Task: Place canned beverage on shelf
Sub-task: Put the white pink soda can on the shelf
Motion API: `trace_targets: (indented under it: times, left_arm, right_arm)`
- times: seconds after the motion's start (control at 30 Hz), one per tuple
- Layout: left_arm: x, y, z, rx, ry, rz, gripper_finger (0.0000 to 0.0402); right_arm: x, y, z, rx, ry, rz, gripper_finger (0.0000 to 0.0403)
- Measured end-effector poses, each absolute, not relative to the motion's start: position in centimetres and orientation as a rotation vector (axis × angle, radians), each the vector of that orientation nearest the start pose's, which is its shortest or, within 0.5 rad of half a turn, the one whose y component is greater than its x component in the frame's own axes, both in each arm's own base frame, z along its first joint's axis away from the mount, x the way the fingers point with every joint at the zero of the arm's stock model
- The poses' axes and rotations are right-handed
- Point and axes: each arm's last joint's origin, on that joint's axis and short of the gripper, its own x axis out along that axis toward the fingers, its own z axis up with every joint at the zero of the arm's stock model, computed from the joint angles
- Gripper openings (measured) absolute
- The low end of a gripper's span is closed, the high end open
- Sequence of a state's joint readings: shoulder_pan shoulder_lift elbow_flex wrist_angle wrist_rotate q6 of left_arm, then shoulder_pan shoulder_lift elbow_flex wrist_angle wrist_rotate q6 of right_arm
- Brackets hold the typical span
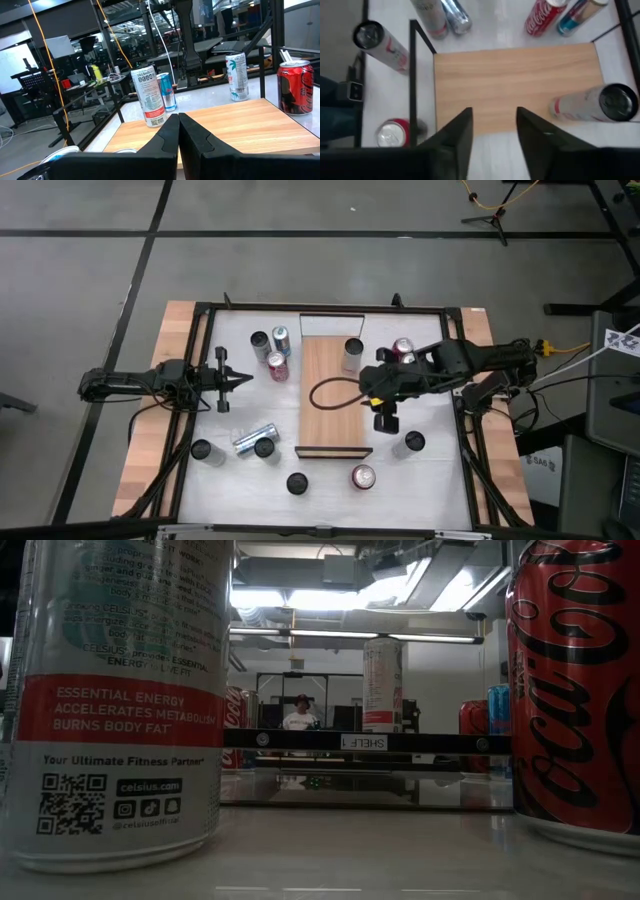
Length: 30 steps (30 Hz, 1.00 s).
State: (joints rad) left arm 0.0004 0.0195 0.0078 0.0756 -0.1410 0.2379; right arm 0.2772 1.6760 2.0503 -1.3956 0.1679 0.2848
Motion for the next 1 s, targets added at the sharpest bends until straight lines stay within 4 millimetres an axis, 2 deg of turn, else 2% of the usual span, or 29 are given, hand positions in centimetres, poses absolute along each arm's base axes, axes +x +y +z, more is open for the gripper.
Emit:
trace_targets:
  times: [0.2, 0.43, 0.6, 0.77, 0.93, 1.0]
  left_arm:
    - [9.8, 0.4, 17.2, 0.233, -0.046, 0.148, 0.0]
    - [9.8, 0.4, 17.2, 0.232, -0.047, 0.148, 0.0]
    - [9.8, 0.4, 17.2, 0.232, -0.043, 0.147, 0.0]
    - [9.8, 0.4, 17.1, 0.232, -0.037, 0.146, 0.0]
    - [9.8, 0.4, 17.1, 0.233, -0.037, 0.147, 0.0]
    - [9.8, 0.4, 17.1, 0.233, -0.037, 0.146, 0.0]
  right_arm:
    - [29.2, 7.7, 42.8, 0.013, 1.023, -0.069, 0.0063]
    - [28.4, 7.4, 43.2, -0.009, 1.019, -0.103, 0.0006]
    - [27.0, 6.8, 43.6, -0.028, 0.998, -0.146, 0.0008]
    - [25.5, 6.3, 43.0, -0.009, 0.931, -0.148, 0.0002]
    - [24.7, 5.3, 41.0, 0.053, 0.836, -0.13, 0.0002]
    - [24.7, 4.6, 39.6, 0.086, 0.809, -0.126, 0.0001]
